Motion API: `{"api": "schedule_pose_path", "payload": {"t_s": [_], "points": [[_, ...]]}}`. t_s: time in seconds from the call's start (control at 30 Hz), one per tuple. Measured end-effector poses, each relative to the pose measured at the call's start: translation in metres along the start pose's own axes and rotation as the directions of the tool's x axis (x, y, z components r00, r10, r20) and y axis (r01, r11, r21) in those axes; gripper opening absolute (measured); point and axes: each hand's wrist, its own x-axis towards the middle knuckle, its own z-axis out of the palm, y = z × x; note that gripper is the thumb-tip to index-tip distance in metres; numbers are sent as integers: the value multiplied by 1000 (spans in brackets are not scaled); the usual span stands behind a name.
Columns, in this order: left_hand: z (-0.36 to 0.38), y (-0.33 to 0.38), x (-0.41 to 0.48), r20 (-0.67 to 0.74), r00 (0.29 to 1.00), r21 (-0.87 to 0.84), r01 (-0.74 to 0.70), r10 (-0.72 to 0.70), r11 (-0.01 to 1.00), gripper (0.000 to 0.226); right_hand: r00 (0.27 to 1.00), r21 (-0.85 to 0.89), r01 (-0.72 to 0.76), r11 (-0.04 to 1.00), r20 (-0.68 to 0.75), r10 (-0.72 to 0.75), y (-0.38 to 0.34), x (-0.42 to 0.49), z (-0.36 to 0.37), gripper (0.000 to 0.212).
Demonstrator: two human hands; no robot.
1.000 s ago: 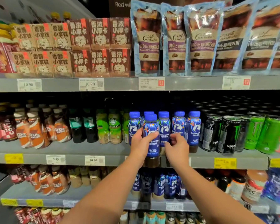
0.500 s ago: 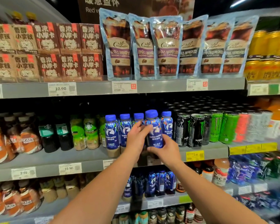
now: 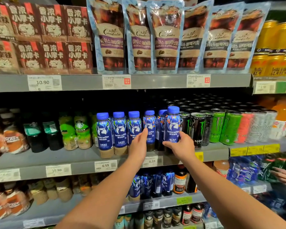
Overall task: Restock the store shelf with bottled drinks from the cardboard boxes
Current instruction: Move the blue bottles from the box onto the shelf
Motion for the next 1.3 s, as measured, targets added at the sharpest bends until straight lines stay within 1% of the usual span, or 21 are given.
{"api": "schedule_pose_path", "payload": {"t_s": [0.1, 0.2, 0.37, 0.47, 0.6, 0.77, 0.9, 0.97, 1.03, 1.07, 1.13, 1.17, 1.2, 1.23, 1.3], "points": [[10, -2, 3, 9, 999, -24, 44, -43, 999, 64, 999, -10, 47, 999, -3, -47, -1, 1, 5, 33], [19, -4, 5, 16, 999, -41, 52, -52, 998, 65, 997, 10, 72, 997, 14, -72, -2, 3, 10, 35], [31, -5, 8, 32, 998, -61, 56, -54, 997, 64, 999, -4, 43, 999, 6, -43, 1, 12, 14, 40], [38, -12, 9, 41, 996, -48, 75, -73, 996, 67, 999, -33, 42, 999, -14, -42, 1, 15, 16, 39], [40, -14, 11, 37, 997, -56, 71, -69, 996, 65, 999, -62, 19, 998, -34, -21, 3, 17, 19, 37], [41, -17, 15, 26, 997, -65, 80, -79, 995, 65, 999, -83, -30, 996, -43, 27, 14, 15, 23, 48], [43, -16, 13, 24, 998, -81, 59, -57, 995, 60, 1000, -77, -26, 997, -9, 25, 15, 15, 25, 49], [40, -16, 11, 20, 999, -70, 44, -42, 997, 48, 1000, -90, -18, 996, 17, 19, 15, 14, 24, 52], [33, -17, 9, 18, 1000, 10, 24, -24, 1000, 33, 998, -135, -25, 991, 47, 32, 14, 10, 22, 53], [29, -17, 8, 15, 1000, 84, 9, -10, 996, 32, 999, -151, -32, 988, 37, 38, 12, 7, 20, 51], [16, -15, 5, 2, 999, 272, -31, 32, 962, 39, 999, -175, -48, 983, -22, 45, 5, 2, 14, 44], [9, -14, 3, 4, 998, 383, -63, 67, 921, 39, 998, -204, -52, 978, -36, 46, -1, -2, 11, 40], [1, -11, -1, 22, 994, 496, -103, 106, 862, 37, 999, -257, -51, 965, -19, 47, -7, -6, 8, 35], [-8, -9, -5, 59, 989, 597, -144, 135, 789, 34, 998, -337, -43, 941, 31, 56, -13, -12, 6, 31], [-27, -4, -17, 156, 977, 735, -213, 145, 644, 31, 980, -543, 19, 839, 176, 92, -28, -27, 6, 28]]}}
